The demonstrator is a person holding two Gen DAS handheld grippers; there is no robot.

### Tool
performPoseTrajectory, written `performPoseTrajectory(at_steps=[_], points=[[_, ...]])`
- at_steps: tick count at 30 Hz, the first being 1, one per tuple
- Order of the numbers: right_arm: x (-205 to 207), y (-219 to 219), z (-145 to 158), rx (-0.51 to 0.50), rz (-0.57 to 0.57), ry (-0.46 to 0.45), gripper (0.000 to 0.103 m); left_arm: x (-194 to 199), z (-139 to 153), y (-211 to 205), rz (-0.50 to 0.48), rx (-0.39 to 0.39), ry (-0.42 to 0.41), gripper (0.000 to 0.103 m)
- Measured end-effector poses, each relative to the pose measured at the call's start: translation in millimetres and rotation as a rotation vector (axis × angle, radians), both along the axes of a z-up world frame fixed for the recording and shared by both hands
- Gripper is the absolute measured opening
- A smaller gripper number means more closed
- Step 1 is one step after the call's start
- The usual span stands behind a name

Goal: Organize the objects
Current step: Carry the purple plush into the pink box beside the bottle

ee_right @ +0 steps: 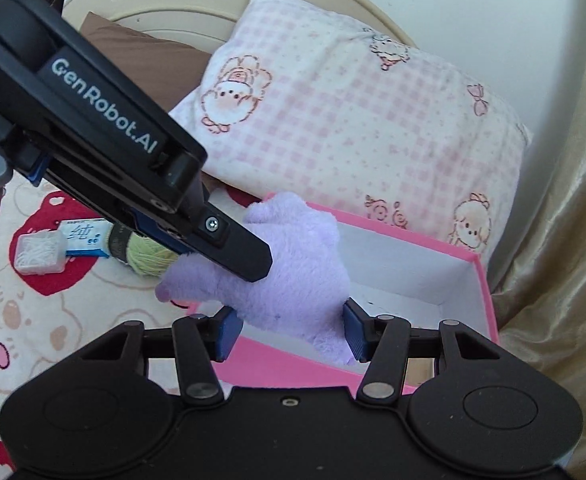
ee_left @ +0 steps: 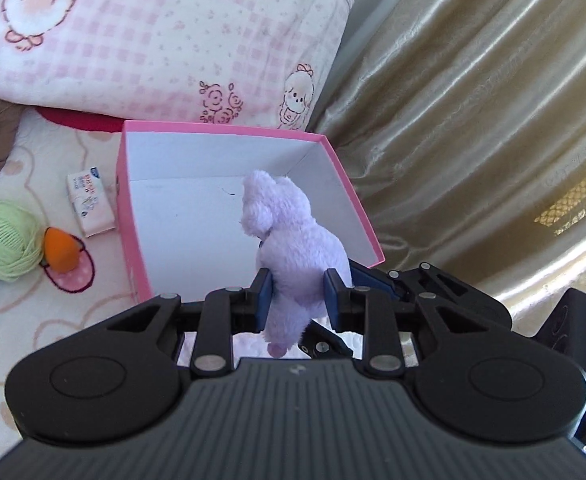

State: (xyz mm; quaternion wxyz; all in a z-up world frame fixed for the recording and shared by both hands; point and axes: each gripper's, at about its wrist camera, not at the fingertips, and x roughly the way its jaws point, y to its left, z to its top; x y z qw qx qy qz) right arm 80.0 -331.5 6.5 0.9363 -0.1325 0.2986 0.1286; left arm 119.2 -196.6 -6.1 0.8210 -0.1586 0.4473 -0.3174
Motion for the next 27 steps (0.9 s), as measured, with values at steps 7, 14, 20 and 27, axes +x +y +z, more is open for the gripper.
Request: performPoseTrajectory(at_steps=[7,14,20,27], points=[[65.3,-33.9,-14.5,0.017,-0.021,0.185,0.058,62.3,-32.7,-42.3,-0.02,0.052,0.122,0.026],[119.0,-40.9,-49.8,-0.011,-0.011,0.362,0.058,103.7,-81.1,-66.7,0.018,0.1,0.231,0.027],[145.2,-64.7,-76.1,0.092,-0.023,0.568,0.058,117.9,-124.1,-69.7,0.038,0.095,0.39,0.026],[141.9,-76.2,-73.1,0.152,-0.015,0.591,0.058,115.7,-138.6,-87.2,-0.007,0.126,0.39,0.024]])
